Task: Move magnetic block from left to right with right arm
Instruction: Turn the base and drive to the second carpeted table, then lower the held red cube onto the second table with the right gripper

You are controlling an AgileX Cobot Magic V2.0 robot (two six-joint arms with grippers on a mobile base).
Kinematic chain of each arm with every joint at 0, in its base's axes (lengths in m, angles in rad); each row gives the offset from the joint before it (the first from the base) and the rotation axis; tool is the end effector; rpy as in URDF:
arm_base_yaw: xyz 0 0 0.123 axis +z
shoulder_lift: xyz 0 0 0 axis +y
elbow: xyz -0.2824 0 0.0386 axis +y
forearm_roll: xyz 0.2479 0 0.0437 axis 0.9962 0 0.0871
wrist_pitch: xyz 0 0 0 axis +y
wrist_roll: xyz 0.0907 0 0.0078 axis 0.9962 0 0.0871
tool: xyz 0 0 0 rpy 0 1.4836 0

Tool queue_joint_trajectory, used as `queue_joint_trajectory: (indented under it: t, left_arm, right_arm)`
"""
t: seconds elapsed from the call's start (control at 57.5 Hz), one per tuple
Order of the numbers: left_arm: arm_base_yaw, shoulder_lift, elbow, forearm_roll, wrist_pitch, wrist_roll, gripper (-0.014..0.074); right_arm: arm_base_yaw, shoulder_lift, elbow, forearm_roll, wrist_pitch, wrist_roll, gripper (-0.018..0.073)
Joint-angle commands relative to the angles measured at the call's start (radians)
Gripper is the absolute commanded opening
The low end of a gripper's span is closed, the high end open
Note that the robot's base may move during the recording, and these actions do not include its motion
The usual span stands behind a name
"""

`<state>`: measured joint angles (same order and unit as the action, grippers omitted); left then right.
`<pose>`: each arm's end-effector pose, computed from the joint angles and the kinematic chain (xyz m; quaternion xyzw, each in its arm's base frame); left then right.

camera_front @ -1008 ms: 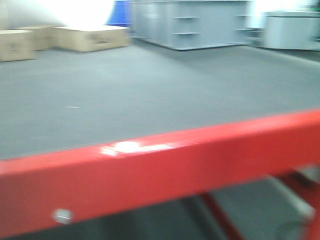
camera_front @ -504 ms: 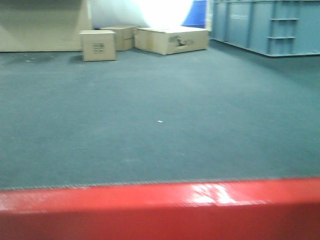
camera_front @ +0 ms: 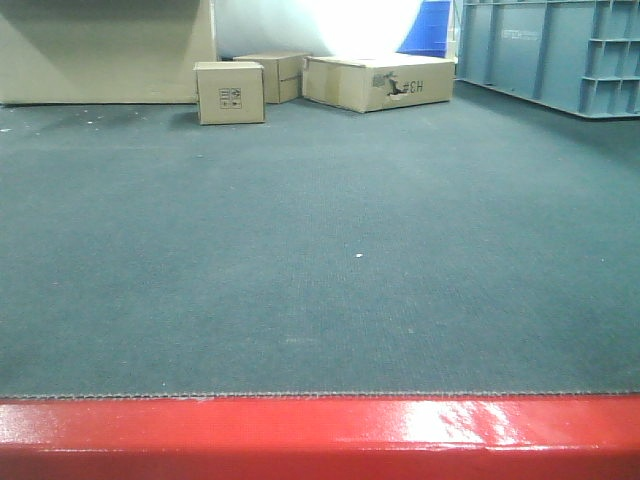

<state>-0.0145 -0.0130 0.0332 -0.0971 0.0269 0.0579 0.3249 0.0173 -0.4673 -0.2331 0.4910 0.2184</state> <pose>0.0568 -0.0011 0.2001 -0.0076 0.6927 -0.0203 0.7209 0.0154 -0.0053 0.3187 -0.0676 0.6833 0.0848 0.7221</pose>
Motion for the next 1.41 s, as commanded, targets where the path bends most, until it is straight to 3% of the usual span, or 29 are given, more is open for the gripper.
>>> queue_joint_trajectory:
  t: [0.0, 0.539, 0.747, 0.921, 1.13, 1.391]
  left_arm:
    - [0.002, -0.01, 0.008, -0.005, -0.084, -0.006, -0.0126]
    - [0.002, -0.01, 0.008, -0.005, -0.084, -0.006, -0.0126]
    - [0.002, -0.01, 0.008, -0.005, -0.084, -0.006, -0.0126]
    - [0.002, -0.01, 0.008, -0.005, -0.084, -0.006, -0.0126]
    - [0.002, -0.01, 0.008, -0.005, -0.084, -0.006, -0.0126]
    - [0.002, -0.01, 0.008, -0.005, -0.084, -0.006, -0.0126]
  right_arm:
    - [-0.005, 0.017, -0.028, -0.021, -0.085, -0.011, 0.01]
    - [-0.001, 0.096, -0.055, -0.015, -0.08, -0.011, 0.01]
    - [0.018, 0.407, -0.206, -0.015, -0.079, -0.091, 0.01]
    - [0.086, 0.722, -0.366, -0.013, -0.063, -0.098, 0.01]
    - [0.207, 1.07, -0.601, 0.045, 0.056, -0.098, 0.01]
    - [0.254, 1.443, -0.812, 0.108, 0.169, -0.098, 0.01]
